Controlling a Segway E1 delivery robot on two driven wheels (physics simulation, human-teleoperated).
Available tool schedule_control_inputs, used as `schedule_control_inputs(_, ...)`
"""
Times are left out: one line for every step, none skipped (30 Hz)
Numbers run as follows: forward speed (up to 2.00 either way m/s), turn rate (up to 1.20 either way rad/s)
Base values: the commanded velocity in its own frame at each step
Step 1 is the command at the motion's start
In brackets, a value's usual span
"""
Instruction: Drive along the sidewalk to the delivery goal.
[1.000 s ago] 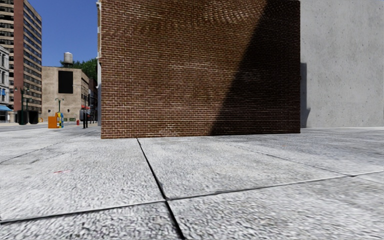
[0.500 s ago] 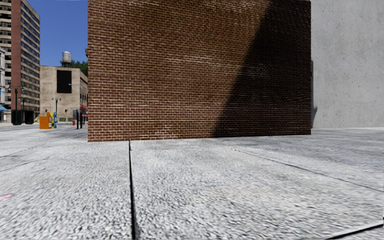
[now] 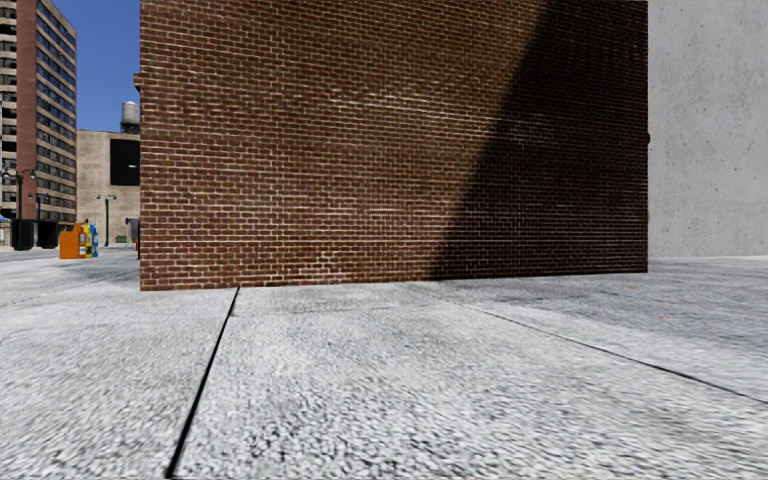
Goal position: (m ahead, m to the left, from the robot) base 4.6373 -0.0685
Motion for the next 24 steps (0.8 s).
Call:
schedule_control_inputs(2.0,0.0)
schedule_control_inputs(2.0,0.0)
schedule_control_inputs(2.0,0.0)
schedule_control_inputs(2.0,0.0)
schedule_control_inputs(2.0,0.0)
schedule_control_inputs(2.0,0.0)
schedule_control_inputs(2.0,0.0)
schedule_control_inputs(2.0,0.0)
schedule_control_inputs(2.0,0.0)
schedule_control_inputs(2.0,0.0)
schedule_control_inputs(2.0,0.0)
schedule_control_inputs(2.0,0.0)
schedule_control_inputs(2.0,0.0)
schedule_control_inputs(2.0,0.0)
schedule_control_inputs(2.0,0.0)
schedule_control_inputs(2.0,0.0)
schedule_control_inputs(2.0,0.0)
schedule_control_inputs(2.0,0.0)
schedule_control_inputs(2.0,0.0)
schedule_control_inputs(2.0,0.0)
schedule_control_inputs(2.0,0.0)
schedule_control_inputs(2.0,0.0)
schedule_control_inputs(2.0,0.0)
schedule_control_inputs(2.0,0.0)
